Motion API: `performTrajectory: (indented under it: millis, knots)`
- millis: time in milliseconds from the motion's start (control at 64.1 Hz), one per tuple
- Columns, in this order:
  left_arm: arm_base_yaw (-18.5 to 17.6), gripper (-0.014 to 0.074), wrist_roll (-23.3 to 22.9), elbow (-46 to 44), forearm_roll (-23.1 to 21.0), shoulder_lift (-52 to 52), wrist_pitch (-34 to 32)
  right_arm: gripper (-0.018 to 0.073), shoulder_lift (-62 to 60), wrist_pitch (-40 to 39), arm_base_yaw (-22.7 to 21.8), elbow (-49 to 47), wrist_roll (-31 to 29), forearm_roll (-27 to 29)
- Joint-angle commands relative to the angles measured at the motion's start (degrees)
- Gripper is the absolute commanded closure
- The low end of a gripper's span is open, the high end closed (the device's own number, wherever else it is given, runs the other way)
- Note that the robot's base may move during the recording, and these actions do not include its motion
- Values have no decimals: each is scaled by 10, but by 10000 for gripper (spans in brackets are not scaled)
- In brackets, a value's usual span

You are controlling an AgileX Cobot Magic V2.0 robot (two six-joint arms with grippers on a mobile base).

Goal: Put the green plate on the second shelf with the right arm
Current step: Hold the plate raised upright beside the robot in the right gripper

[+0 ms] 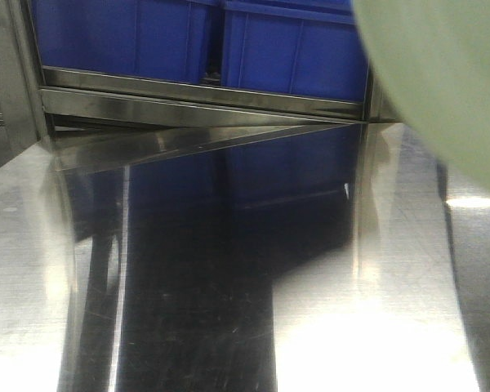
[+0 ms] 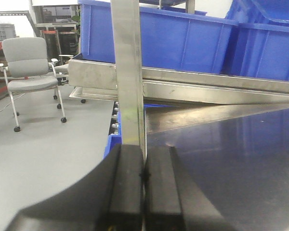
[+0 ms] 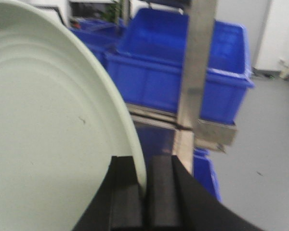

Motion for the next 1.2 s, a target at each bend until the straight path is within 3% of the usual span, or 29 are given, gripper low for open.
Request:
performTrajectory:
  millis: [0, 94, 218, 437, 733, 842, 998, 1186]
  knots:
    - [-2, 466, -1, 23, 0, -12, -44, 501, 5, -108, -45, 21, -2, -9]
    - [-2, 466, -1, 23, 0, -12, -44, 501, -1, -131, -91, 62, 2, -4]
    - [-2, 466, -1, 23, 0, -12, -44, 501, -1, -165, -118, 102, 14, 17]
    - [-2, 466, -1, 23, 0, -12, -44, 501, -8, -244, -119, 183, 14, 61]
    - [-2, 466, -1, 23, 0, -12, -44, 501, -7, -301, -119, 207, -35, 49]
    - [-2, 466, -1, 23, 0, -12, -44, 501, -7, -308, -119, 207, -81, 77]
    - [-2, 466, -1, 23, 0, -12, -44, 501, -7, -312, -119, 207, -84, 169]
    - [-2, 466, -1, 23, 0, -12, -44, 501, -7, -312, -119, 207, -84, 173]
